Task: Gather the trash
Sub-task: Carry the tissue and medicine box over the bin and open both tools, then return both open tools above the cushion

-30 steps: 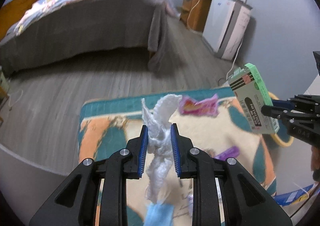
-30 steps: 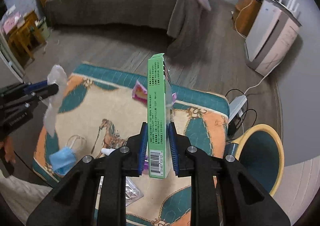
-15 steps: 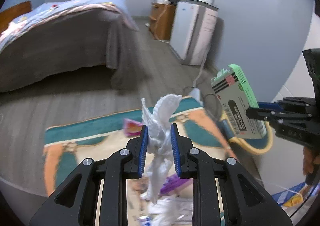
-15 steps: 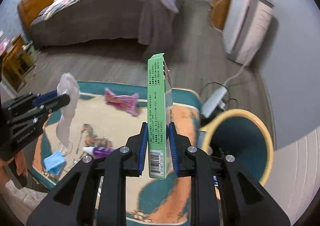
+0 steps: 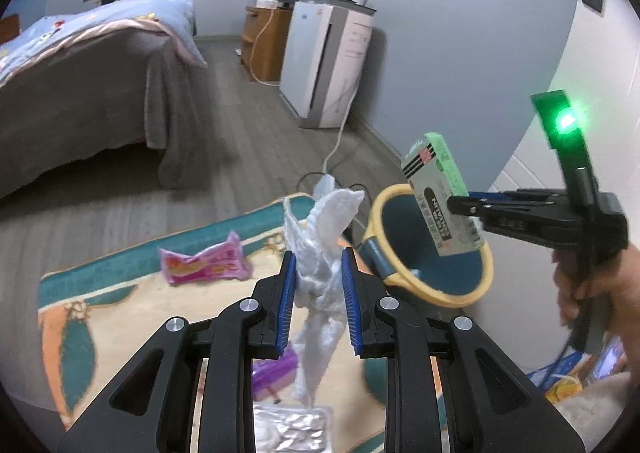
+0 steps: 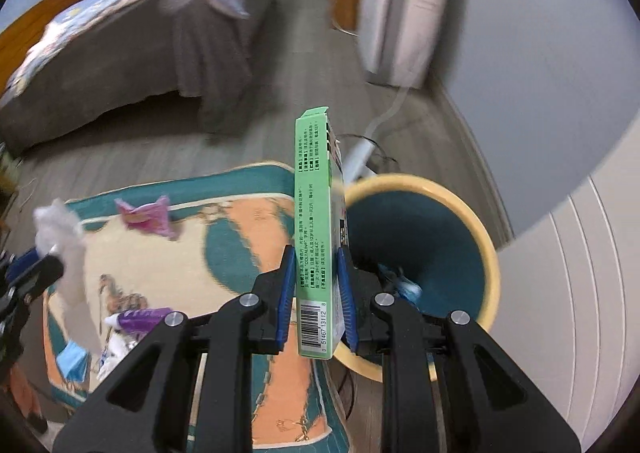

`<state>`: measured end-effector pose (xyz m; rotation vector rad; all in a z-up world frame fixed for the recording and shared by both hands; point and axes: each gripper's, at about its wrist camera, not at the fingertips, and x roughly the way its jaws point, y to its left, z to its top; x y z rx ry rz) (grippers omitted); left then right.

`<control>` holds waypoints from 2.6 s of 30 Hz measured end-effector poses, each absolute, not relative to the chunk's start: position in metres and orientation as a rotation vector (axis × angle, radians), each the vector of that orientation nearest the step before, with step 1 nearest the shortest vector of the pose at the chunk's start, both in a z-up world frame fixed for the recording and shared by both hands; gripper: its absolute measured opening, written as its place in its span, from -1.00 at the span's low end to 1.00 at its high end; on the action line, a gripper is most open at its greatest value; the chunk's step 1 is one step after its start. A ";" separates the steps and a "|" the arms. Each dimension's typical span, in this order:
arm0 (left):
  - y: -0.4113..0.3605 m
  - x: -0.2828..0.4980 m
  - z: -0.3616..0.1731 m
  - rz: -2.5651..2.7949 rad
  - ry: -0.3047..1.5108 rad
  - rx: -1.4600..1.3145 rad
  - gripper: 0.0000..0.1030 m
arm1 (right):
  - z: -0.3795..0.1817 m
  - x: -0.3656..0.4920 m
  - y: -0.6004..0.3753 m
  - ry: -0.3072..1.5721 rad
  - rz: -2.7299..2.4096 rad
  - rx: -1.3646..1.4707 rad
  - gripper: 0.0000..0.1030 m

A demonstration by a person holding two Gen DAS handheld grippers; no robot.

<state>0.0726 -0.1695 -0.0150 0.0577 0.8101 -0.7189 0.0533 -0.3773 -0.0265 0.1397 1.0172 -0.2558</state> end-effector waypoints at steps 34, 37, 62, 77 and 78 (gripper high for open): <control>-0.380 0.088 -0.039 -0.844 0.874 0.208 -0.37 | -0.088 0.027 -0.524 1.053 -0.434 0.422 -0.57; -0.379 0.086 -0.038 -0.834 0.864 0.211 0.05 | -0.088 0.029 -0.523 1.063 -0.431 0.410 -0.32; -0.160 0.082 0.017 -0.449 0.757 0.154 0.86 | -0.021 0.059 -0.378 0.992 -0.223 0.053 0.89; -0.040 0.023 -0.005 -0.261 0.825 0.114 0.87 | -0.014 0.048 -0.266 1.024 -0.138 0.147 0.89; -0.038 0.020 -0.010 -0.260 0.833 0.128 0.87 | -0.016 0.047 -0.261 1.028 -0.141 0.148 0.89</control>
